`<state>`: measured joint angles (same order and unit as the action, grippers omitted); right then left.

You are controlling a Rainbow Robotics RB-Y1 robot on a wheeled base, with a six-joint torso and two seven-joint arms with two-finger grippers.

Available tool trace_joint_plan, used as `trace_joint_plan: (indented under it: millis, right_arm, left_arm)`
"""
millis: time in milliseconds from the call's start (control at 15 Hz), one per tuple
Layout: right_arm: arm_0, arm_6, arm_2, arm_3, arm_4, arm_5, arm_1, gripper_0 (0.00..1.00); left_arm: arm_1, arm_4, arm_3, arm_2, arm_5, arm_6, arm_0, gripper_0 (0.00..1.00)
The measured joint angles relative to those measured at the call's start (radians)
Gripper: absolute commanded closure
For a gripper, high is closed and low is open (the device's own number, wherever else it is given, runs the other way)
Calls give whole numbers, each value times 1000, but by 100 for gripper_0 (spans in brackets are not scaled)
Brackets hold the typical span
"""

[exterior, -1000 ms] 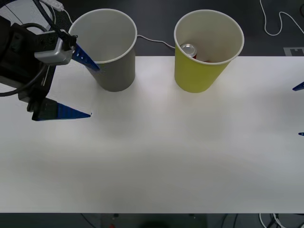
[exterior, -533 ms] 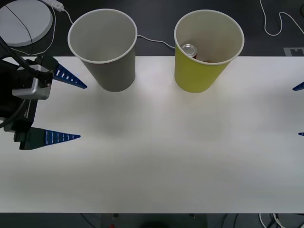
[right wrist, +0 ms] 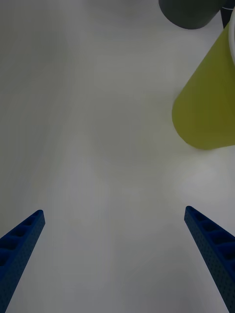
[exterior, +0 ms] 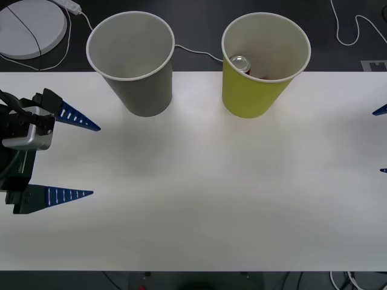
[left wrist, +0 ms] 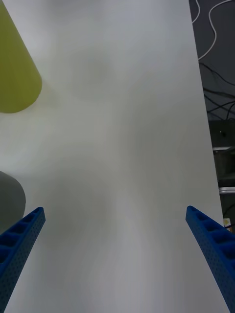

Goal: Put the can into the green bin and the plastic bottle into the gray bin

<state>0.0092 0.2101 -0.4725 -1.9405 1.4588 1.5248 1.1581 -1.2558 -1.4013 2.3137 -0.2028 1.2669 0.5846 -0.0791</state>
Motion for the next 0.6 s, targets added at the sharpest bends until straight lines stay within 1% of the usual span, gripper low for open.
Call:
trace_joint_plan:
  millis: [600]
  right_arm:
    - [0,0,0,0,0,0,0,0]
  left_arm:
    - [6,-37,-34,-3,0,7,0,0]
